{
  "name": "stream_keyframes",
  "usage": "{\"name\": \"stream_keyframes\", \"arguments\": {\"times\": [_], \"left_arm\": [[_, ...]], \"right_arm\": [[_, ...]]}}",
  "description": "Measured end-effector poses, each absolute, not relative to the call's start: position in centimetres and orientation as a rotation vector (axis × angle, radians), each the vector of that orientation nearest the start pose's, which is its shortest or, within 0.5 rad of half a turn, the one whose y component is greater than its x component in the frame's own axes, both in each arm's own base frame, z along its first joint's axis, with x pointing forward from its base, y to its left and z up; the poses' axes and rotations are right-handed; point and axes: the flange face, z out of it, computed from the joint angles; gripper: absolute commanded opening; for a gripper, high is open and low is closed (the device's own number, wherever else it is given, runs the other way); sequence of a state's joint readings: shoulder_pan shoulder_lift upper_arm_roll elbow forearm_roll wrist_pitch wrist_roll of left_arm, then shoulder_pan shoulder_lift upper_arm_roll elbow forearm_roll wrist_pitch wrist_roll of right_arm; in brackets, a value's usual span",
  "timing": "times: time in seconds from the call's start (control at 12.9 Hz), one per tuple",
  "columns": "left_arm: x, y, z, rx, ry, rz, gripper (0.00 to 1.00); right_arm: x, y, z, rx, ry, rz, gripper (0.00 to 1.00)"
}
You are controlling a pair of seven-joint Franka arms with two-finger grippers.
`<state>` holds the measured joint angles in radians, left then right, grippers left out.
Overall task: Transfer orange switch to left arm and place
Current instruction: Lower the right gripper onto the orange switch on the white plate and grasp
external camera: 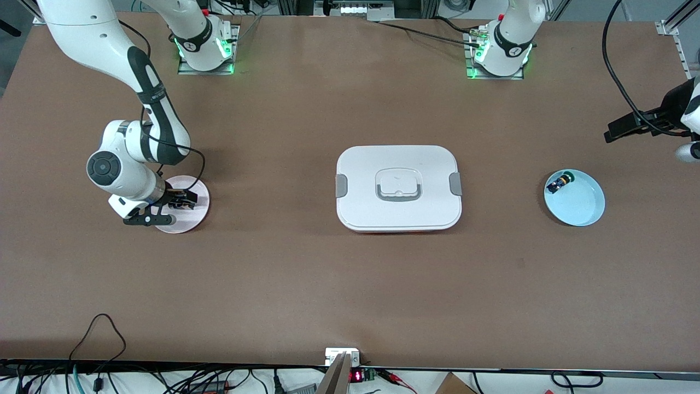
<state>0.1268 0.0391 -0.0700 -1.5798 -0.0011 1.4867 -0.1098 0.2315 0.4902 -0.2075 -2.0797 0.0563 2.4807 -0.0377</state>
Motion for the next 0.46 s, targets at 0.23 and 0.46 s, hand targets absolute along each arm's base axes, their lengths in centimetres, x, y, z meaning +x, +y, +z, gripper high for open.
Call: {"name": "stream_keyframes", "arguments": {"times": [0.23, 0.46], "left_arm": [[55.45, 3.22, 59.19, -3.124, -0.261, 0.207, 1.00], [55.45, 3.22, 59.19, -3.124, -0.261, 0.207, 1.00]], "right_arm": [[57.89, 1.37, 18.46, -3.202, -0.106, 0.113, 0.42], [57.93, 1.38, 18.49, -3.197, -0.175, 0.113, 0.26]]}}
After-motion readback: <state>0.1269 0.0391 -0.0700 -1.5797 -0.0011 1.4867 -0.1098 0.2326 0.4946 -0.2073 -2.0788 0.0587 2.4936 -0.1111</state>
